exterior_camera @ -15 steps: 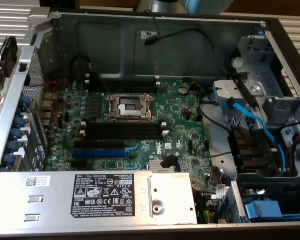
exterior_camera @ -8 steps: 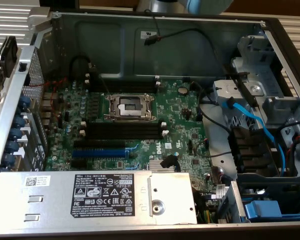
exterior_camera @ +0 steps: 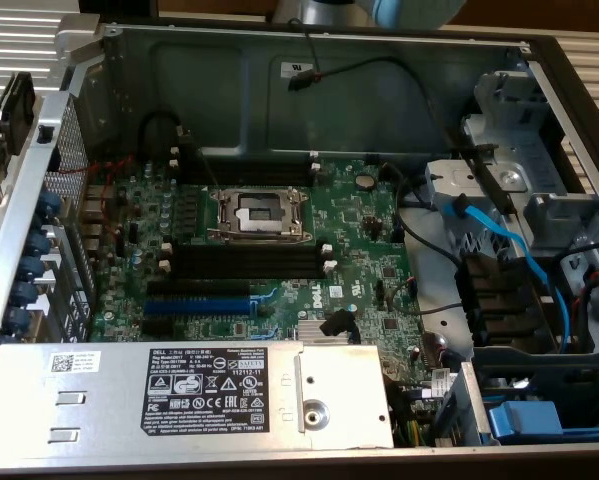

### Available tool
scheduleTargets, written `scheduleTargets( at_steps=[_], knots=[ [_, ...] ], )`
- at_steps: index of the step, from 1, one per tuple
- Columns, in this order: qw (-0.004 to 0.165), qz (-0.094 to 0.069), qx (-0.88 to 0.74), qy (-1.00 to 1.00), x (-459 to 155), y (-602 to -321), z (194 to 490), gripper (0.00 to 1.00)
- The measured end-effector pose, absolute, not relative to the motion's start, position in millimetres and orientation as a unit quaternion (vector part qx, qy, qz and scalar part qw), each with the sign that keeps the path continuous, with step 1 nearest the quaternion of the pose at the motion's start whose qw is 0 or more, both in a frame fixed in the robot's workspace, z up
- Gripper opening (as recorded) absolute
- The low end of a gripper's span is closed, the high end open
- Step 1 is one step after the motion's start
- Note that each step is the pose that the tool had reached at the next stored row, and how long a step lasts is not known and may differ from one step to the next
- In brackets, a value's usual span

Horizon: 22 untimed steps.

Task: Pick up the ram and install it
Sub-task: 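Pick up the ram and move it above insertion slot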

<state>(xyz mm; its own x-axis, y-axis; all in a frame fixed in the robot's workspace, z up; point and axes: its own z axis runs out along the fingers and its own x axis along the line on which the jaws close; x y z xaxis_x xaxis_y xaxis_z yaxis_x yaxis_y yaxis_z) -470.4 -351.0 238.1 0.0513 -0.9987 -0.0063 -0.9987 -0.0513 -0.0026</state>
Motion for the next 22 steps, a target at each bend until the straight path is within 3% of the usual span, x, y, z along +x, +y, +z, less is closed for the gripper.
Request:
scheduleTargets(
  at_steps=[6, 7, 9, 10, 22],
  knots=[
    [0.003, 0.001, -0.725, 0.689, -470.4, -351.0, 238.1, 0.11],
    [0.003, 0.001, -0.725, 0.689, -470.4, -351.0, 238.1, 0.17],
    [0.003, 0.001, -0.725, 0.689, -470.4, -351.0, 238.1, 0.17],
    [0.003, 0.001, -0.725, 0.689, -470.4, -351.0, 238.1, 0.24],
    [0.002, 0.0, -0.725, 0.689, -470.5, -351.9, 236.9, 0.24]
  ],
)
